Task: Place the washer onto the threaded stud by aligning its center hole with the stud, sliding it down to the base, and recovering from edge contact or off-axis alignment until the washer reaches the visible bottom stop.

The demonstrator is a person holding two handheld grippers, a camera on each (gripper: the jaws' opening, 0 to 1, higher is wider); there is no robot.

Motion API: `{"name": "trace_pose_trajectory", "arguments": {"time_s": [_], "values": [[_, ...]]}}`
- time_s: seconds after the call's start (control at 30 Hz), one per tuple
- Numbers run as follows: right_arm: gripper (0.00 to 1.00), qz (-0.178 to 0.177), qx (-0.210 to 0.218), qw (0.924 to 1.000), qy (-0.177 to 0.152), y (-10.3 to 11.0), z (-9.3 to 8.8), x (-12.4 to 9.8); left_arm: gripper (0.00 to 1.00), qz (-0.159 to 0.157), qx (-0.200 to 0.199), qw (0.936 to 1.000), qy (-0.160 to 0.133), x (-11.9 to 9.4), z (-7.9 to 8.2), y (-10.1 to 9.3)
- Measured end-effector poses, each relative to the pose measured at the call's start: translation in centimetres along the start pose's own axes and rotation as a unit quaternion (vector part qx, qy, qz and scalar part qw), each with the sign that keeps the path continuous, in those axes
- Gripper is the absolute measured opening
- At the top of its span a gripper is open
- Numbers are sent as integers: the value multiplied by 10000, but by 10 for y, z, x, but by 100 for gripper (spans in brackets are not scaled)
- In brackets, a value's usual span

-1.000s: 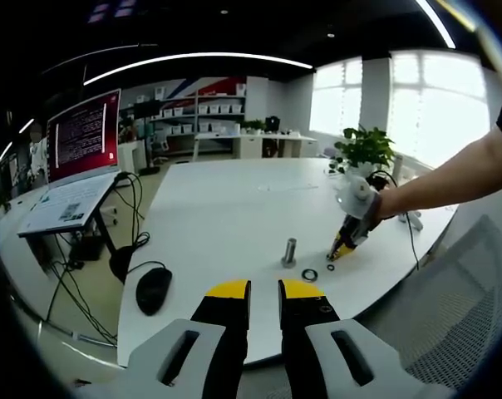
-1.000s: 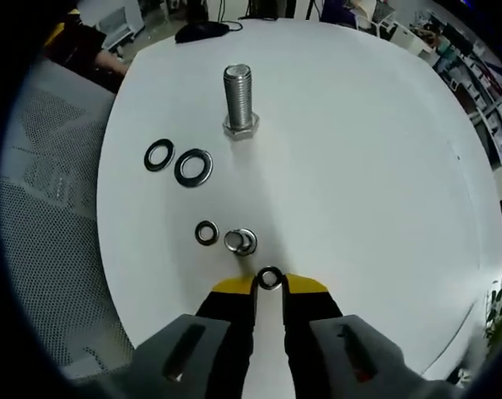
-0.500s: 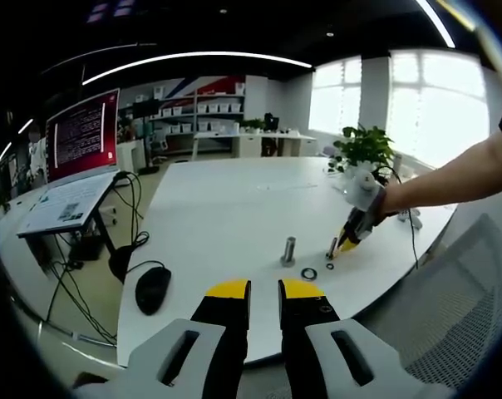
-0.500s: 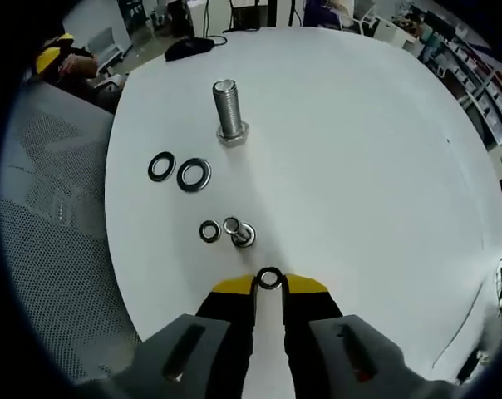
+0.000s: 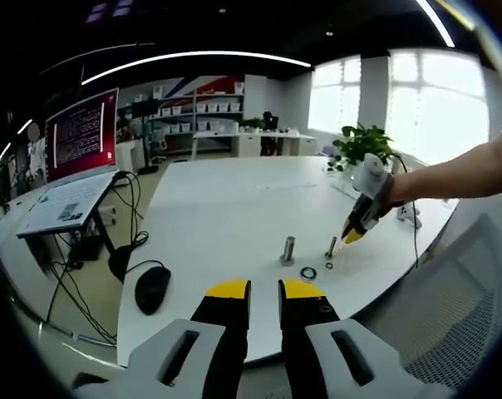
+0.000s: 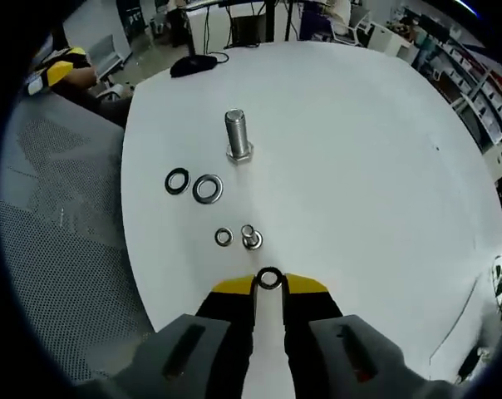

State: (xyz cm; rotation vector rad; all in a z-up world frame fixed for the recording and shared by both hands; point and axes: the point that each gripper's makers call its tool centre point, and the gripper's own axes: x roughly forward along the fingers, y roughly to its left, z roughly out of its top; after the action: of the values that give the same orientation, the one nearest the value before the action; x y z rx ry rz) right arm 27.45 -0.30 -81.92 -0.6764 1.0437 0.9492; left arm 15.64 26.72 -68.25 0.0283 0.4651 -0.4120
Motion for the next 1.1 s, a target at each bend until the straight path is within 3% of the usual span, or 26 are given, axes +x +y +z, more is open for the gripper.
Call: {"name": "trace_pose_trajectory", "arguments": {"time_s": [0.4,0.7,1.1], "values": [[13,44,-68,9995,-312,11,21,-16,11,22,-14,10000,-22,-1,0,1],[13,67,-245,9986,-460,17,34,-15,11,28,-13,10000,-26,-1,1,1],[13,0,-550,9979,-333,15,36,-2,11,41,-25,10000,-38,-1,1,1]]}}
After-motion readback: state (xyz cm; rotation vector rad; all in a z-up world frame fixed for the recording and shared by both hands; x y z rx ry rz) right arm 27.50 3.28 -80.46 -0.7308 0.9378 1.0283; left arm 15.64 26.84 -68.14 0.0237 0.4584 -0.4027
